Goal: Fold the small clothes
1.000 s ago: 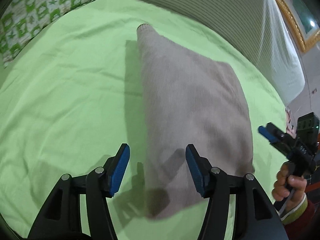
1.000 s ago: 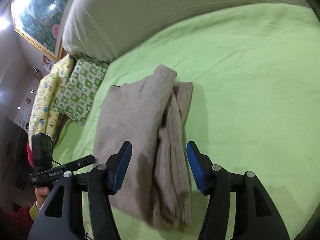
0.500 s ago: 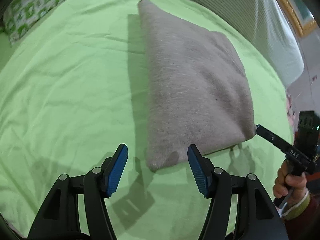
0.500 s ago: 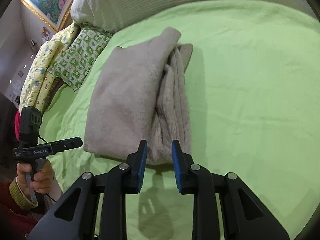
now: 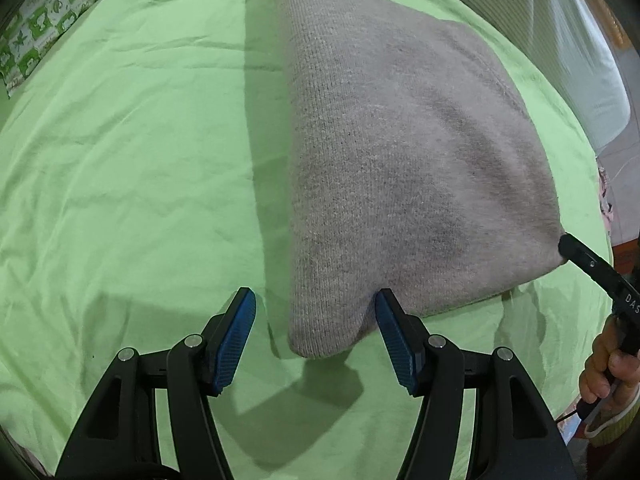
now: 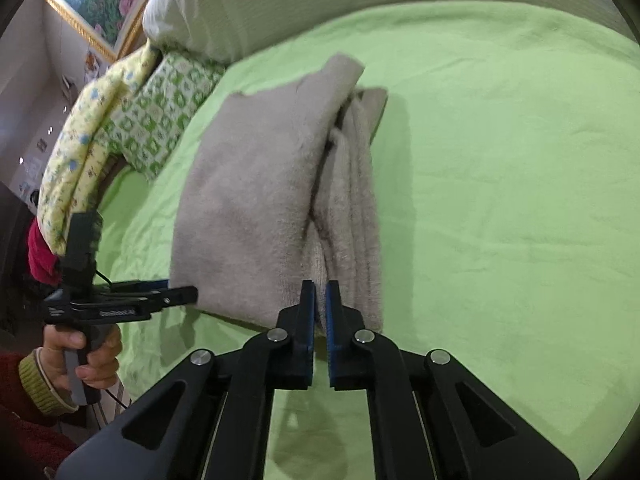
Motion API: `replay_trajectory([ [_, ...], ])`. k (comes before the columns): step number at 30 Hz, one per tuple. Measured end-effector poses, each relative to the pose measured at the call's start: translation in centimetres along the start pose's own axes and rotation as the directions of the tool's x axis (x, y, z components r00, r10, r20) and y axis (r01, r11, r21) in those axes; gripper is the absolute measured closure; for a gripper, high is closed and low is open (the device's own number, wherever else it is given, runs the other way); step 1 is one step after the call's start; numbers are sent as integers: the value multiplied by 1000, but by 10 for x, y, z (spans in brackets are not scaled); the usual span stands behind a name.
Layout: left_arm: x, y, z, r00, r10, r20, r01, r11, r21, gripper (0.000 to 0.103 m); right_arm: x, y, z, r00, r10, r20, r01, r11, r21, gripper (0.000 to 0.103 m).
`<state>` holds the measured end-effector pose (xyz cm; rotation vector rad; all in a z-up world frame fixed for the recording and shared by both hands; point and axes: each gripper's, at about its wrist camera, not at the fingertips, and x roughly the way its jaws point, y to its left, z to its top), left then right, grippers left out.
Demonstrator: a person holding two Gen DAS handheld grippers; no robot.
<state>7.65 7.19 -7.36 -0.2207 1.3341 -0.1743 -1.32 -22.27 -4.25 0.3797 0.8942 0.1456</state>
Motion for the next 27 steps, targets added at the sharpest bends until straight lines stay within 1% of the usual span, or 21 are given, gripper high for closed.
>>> replay_trajectory([
  [2,2,-1,2,1000,-3,-3,3,1000,-1,39,4,-12,-6,1000,-4,-8,5,999,42,98],
  [4,6,-2,4,1000,-1,-3,1,1000,0,39,18,-20,-14,999,-20,-37,23,997,68,98],
  [7,10,-1,5,1000,1,0,-1,1000,3,39,29,-21,-18,998,-36,-50,40,996,82,98],
  [10,10,-1,7,1000,-8,1,8,1000,-7,39,31,-21,-15,997,-42,-62,48,994,98,98],
  [13,9,2,3,1000,-9,2,9,1000,-8,39,19,-11,-6,995,-89,-35,92,993,75,91],
  [15,9,2,2,1000,-11,0,11,1000,-13,39,3,-2,5,995,-95,32,93,993,71,91],
  [16,9,3,2,1000,-12,0,12,1000,-13,39,-2,2,10,994,-88,59,84,994,66,91],
  [17,9,4,2,1000,-13,1,13,1000,-15,39,-6,9,17,995,-49,88,44,997,56,91],
  [18,9,4,1,1000,-13,1,13,1000,-16,39,-6,16,23,995,-2,96,-3,999,43,91],
  [19,7,4,0,1000,-14,0,14,1000,-14,39,-2,23,30,996,34,86,-37,999,25,91],
  [21,7,4,-1,1000,-10,-1,10,1000,-11,39,14,35,42,997,60,55,-60,998,-12,91],
  [24,7,5,-1,1000,-6,-4,6,1000,-11,39,36,41,53,998,56,24,-55,998,-33,91],
  [26,7,6,-1,1000,-5,-5,5,1000,-13,39,50,39,55,1000,24,-12,-24,999,-24,91],
  [27,8,6,-1,1000,-5,-6,5,1000,-13,39,63,31,54,998,-46,-51,44,999,-27,91],
])
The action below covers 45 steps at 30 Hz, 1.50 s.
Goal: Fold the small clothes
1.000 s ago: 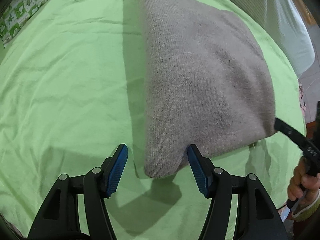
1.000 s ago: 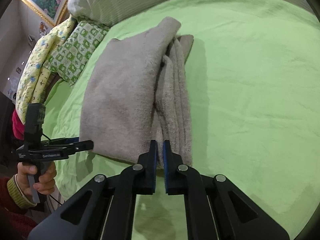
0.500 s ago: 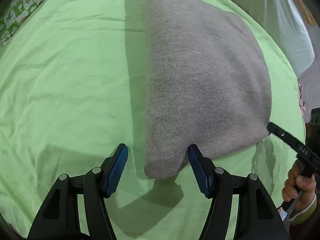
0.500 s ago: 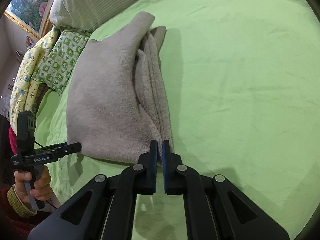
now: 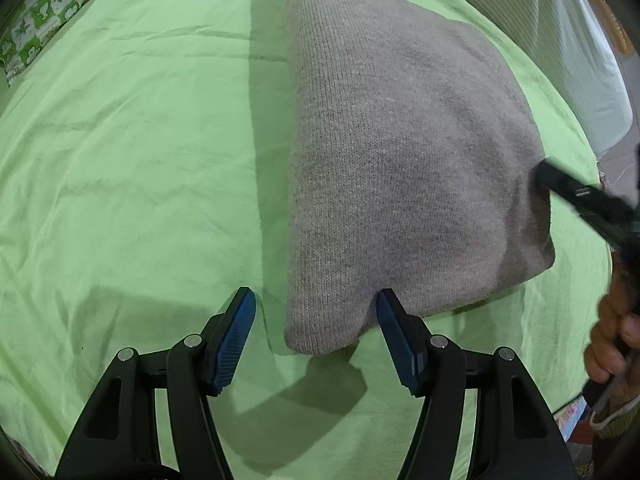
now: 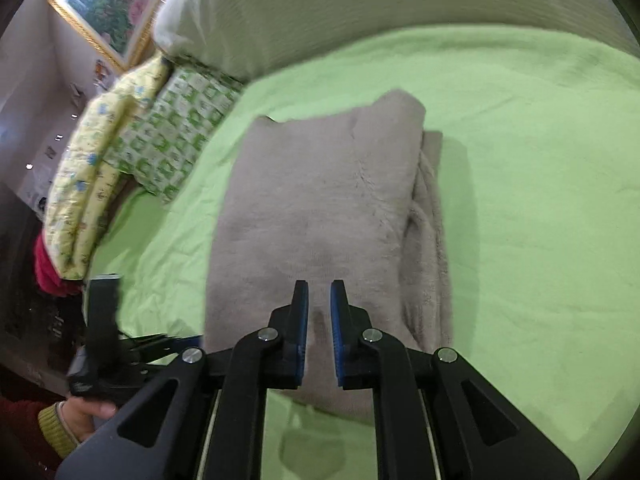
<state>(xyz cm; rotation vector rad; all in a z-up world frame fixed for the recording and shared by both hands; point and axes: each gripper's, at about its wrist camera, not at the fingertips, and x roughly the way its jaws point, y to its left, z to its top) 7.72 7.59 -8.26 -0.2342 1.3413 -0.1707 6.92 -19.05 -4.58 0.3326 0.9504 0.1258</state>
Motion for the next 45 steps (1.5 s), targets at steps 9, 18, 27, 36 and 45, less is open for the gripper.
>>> replay_trajectory([
  [9,3,-3,1,1000,23,4,-23,1000,7,37,-23,-62,-24,997,-37,65,21,973,228,94],
  [18,4,-17,1,998,56,8,-56,998,34,37,-5,-23,-48,999,-32,-25,34,998,54,94],
  [27,-9,-27,-6,998,57,31,-59,997,55,38,-25,-19,-55,997,-74,-23,75,996,50,94],
  [36,-32,-23,-17,996,49,77,-53,997,49,38,-49,-4,-55,995,-98,28,98,995,29,87],
  [45,-59,-38,52,977,37,210,-43,999,27,36,-31,17,29,990,-36,136,38,999,-15,86],
])
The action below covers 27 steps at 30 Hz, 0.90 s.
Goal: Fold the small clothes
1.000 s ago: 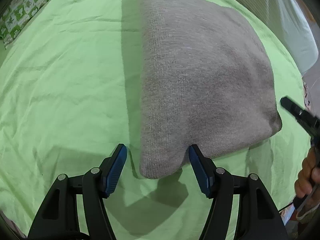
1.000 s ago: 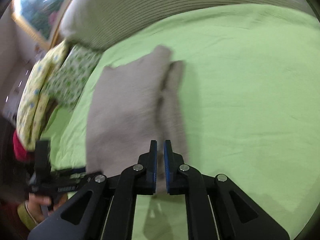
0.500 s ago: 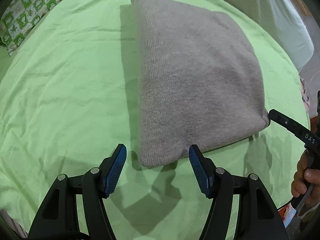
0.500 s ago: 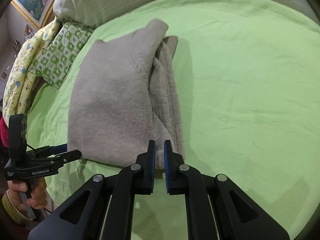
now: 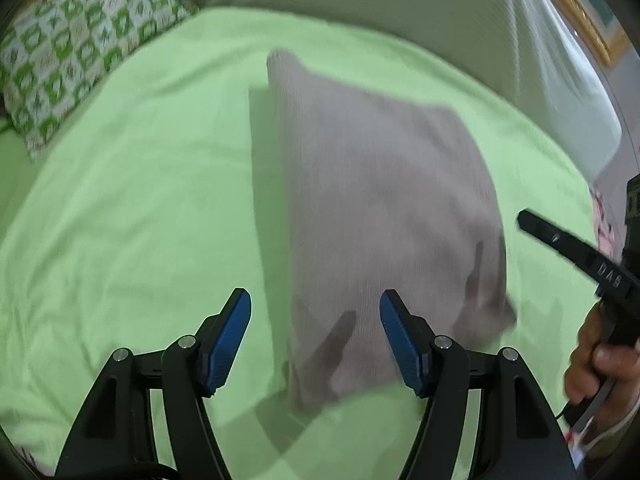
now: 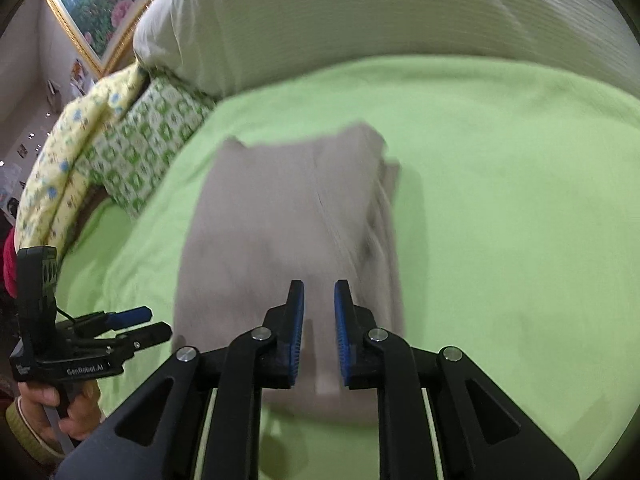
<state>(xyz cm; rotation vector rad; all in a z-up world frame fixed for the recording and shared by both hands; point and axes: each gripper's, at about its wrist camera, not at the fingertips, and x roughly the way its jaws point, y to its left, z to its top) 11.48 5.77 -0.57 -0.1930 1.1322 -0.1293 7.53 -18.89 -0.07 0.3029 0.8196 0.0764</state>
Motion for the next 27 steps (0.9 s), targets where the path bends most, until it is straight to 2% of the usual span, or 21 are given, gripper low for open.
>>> replay_trajectory([
  [4,19,-15,32,999,-14,34,14,1000,4,36,33,-3,24,999,-18,-31,18,1000,16,86],
  [8,61,-12,52,999,30,-46,-30,999,-14,34,59,-23,31,995,-62,-76,65,997,34,86],
  [10,80,-1,56,996,-4,-87,-1,998,-63,32,70,-31,32,994,-58,-98,62,997,39,86],
  [11,84,3,57,995,-18,-93,9,996,-93,25,71,-34,32,994,-48,-94,52,997,48,86],
  [13,88,10,59,994,-48,-99,35,991,-132,24,72,-39,34,995,-29,-96,35,998,60,86],
  [16,74,8,54,996,-36,-77,27,993,-118,24,59,-42,37,997,8,-80,-2,997,74,84],
  [19,53,2,47,999,-10,-47,6,996,-94,26,40,-40,34,999,6,-45,-3,998,70,80],
  [21,39,1,36,1000,-9,-28,6,996,-90,26,24,-35,26,1000,11,-18,-9,997,76,68],
  [23,26,3,23,1000,-10,-12,8,995,-96,26,12,-32,18,1000,24,2,-24,996,81,61],
  [27,3,6,-7,1000,-3,16,5,993,-117,25,-9,-22,-4,999,24,22,-26,997,78,56],
])
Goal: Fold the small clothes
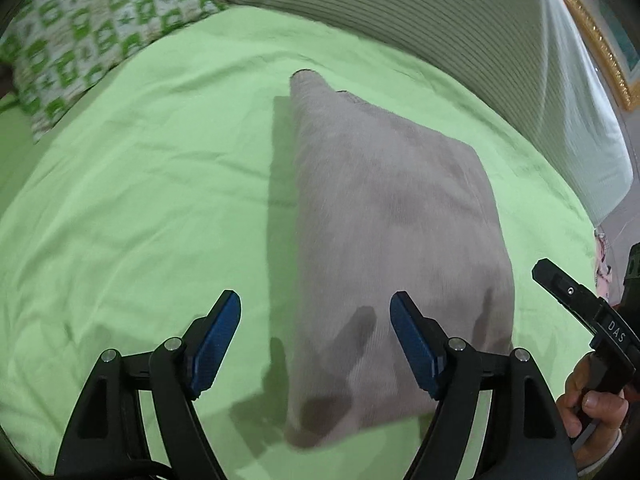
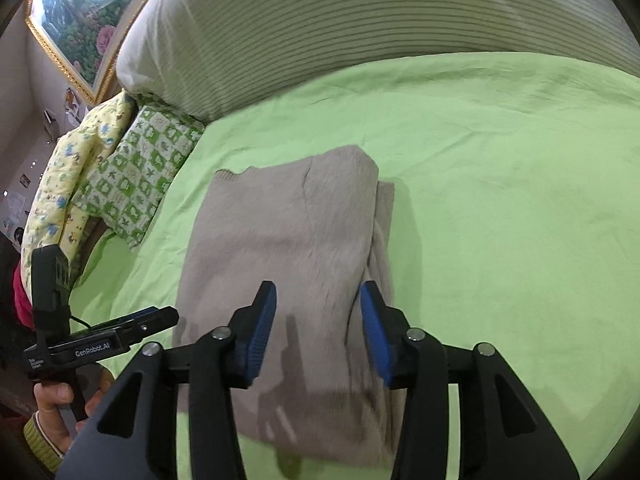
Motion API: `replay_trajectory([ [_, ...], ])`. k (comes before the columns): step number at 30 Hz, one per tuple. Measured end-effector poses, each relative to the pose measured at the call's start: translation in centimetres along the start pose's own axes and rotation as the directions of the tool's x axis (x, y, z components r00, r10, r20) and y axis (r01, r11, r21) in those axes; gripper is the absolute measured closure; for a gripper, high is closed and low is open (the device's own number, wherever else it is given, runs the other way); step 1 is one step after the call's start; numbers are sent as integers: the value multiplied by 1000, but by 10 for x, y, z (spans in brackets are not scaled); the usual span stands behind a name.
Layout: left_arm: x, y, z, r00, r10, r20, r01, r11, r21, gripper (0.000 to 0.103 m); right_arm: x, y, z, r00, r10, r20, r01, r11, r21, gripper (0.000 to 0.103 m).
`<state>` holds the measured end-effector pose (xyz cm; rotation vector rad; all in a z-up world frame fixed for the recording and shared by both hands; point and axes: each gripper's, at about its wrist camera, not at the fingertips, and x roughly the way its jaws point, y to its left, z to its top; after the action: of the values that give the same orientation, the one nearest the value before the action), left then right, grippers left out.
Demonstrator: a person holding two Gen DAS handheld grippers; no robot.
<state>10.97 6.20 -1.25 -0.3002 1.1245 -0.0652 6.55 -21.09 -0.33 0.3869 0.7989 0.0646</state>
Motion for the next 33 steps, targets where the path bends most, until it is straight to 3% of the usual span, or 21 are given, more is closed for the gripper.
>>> replay_trajectory([
  [5,-26,10,-36,996,-13,83,14,1000,-7,25,-20,13,-30,1000,-8,20,8,1000,-11,54],
  [11,-59,3,-67,978,100,185,-124,985,123,21,-42,36,-64,996,-38,75,46,993,-111,42],
  [15,-60,-1,-86,978,111,178,-145,971,190,20,-49,48,-86,992,-73,105,92,979,-185,33],
  [21,-62,-5,-109,976,107,189,-145,969,200,19,-54,54,-113,979,-141,150,175,954,-242,25],
  [27,-62,-10,-116,977,82,195,-121,973,198,15,-60,50,-127,970,-107,216,156,961,-226,12],
  [33,-51,-23,-118,976,81,203,-129,963,236,14,-48,55,-133,970,-118,211,171,952,-254,11],
])
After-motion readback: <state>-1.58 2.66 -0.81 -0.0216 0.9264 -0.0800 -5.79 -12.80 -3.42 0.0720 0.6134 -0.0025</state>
